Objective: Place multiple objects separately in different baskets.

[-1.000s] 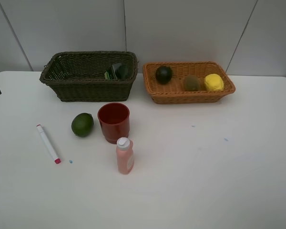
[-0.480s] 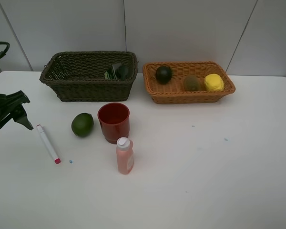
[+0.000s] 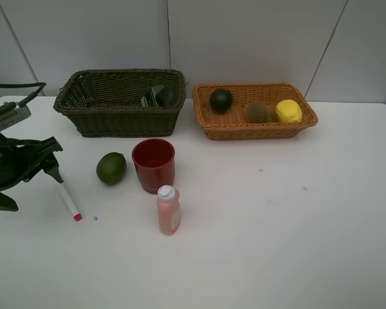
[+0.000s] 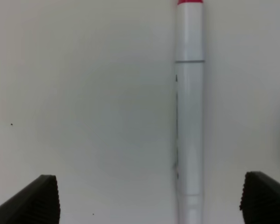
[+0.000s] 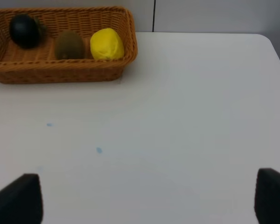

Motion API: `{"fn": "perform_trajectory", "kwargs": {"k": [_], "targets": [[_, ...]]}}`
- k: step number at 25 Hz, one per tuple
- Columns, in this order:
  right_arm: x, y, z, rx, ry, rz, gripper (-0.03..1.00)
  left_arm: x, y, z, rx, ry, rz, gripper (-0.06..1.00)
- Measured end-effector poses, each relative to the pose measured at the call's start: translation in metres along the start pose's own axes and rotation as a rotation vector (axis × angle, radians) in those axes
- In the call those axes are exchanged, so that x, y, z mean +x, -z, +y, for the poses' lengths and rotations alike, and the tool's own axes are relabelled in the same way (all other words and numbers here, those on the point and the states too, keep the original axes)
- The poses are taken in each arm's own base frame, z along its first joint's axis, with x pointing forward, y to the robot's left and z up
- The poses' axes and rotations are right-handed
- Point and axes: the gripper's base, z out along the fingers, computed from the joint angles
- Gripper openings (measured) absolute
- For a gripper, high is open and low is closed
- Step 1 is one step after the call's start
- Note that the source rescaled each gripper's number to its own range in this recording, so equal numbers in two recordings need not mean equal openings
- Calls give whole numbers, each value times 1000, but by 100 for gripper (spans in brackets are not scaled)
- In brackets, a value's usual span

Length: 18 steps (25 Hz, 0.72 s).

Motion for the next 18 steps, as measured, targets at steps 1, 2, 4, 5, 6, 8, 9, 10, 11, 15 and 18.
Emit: {"fn": "perform_trajectory", "kwargs": {"k": [1, 2, 4, 5, 6, 8, 9, 10, 11, 15, 18], "targets": [[0, 0, 0, 0, 0, 0, 99, -2, -2, -2, -4, -3, 3, 100], [0, 0, 0, 0, 0, 0, 99, -4, -5, -4, -7, -6, 6, 100], [0, 0, 0, 0, 0, 0, 99, -8, -8, -9, -7, -11, 7, 100], [0, 0, 0, 0, 0, 0, 99, -10, -9, -11, -5, -16, 6, 100], [0, 0, 0, 0, 0, 0, 99, -13, -9, -14, -5, -19, 8, 100], [0, 0, 0, 0, 0, 0, 99, -16, -9, -18, -16, -20, 21, 100], [0, 0, 0, 0, 0, 0, 99, -18, -9, -21, -19, -19, 25, 100], [0, 0, 0, 0, 0, 0, 99, -20, -9, -23, -28, -20, 34, 100], [0, 0, 0, 0, 0, 0, 99, -22, -9, -24, -36, -20, 43, 100], [0, 0, 0, 0, 0, 0, 99, -29, -11, -32, -63, -21, 70, 100], [0, 0, 0, 0, 0, 0, 99, -30, -14, -38, -81, -41, 86, 100]]}}
